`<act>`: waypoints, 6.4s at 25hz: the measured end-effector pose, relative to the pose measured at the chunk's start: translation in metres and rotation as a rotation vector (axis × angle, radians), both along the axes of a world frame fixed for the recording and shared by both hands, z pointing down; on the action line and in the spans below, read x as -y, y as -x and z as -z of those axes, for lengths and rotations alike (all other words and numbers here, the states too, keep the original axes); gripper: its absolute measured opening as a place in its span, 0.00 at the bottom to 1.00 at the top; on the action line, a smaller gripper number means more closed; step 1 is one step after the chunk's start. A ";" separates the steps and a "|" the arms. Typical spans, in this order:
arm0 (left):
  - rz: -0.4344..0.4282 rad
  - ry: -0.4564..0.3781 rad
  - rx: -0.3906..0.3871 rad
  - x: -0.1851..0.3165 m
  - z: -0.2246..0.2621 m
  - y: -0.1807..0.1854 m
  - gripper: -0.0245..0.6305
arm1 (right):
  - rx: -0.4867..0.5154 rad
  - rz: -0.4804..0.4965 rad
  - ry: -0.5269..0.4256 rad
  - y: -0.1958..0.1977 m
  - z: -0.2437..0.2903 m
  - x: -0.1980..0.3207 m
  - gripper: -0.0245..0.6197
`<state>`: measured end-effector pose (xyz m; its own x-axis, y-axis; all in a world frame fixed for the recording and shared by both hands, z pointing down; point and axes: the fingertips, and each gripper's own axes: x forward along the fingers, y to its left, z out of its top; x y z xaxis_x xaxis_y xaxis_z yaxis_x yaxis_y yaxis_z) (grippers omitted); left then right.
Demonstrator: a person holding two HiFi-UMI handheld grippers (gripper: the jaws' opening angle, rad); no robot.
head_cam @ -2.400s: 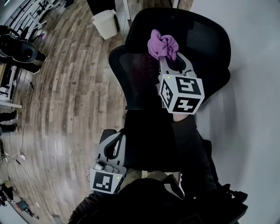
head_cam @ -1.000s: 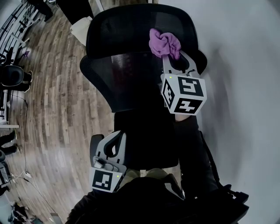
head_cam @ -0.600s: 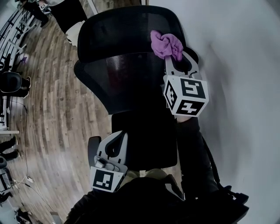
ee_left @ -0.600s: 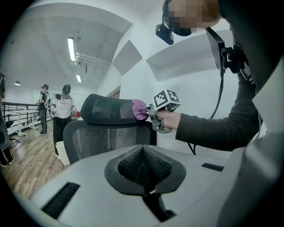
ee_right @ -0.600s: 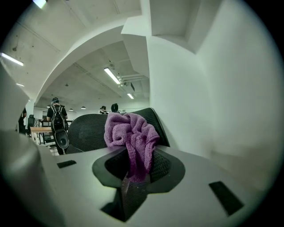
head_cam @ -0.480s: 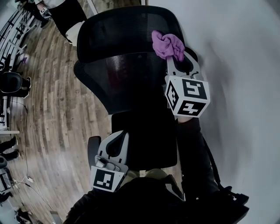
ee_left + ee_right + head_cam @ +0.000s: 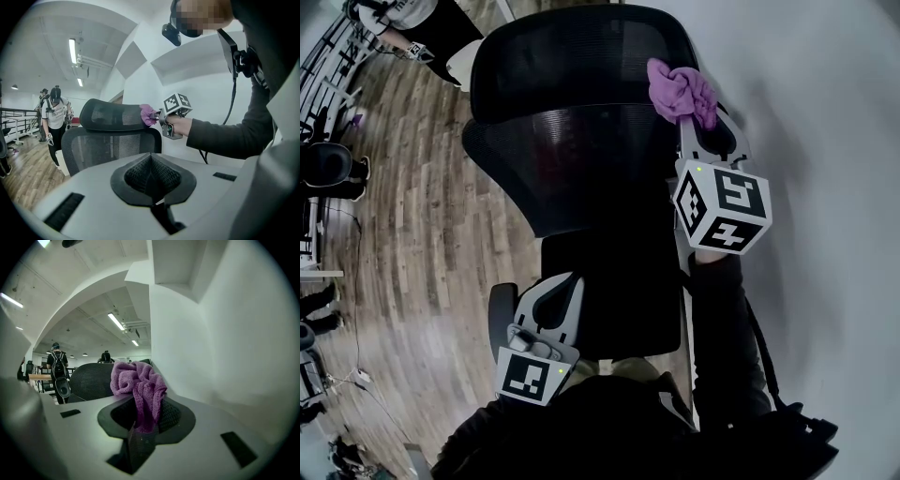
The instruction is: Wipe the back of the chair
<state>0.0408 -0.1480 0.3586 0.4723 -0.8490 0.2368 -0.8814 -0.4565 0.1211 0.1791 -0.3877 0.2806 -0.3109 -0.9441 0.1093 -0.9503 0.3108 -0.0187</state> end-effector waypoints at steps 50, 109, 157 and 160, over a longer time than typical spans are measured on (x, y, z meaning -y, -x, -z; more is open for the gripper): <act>0.152 -0.011 0.010 0.079 -0.024 0.082 0.04 | 0.012 0.123 0.037 0.086 -0.064 0.043 0.18; 0.320 -0.037 -0.035 -0.001 -0.004 0.224 0.04 | 0.081 0.615 0.042 0.387 -0.040 -0.067 0.18; 0.098 -0.316 0.089 -0.058 0.109 -0.016 0.04 | 0.140 0.462 -0.150 0.073 0.024 -0.301 0.18; 0.107 -0.305 0.101 -0.055 0.099 -0.018 0.04 | 0.159 0.462 -0.142 0.070 0.014 -0.298 0.18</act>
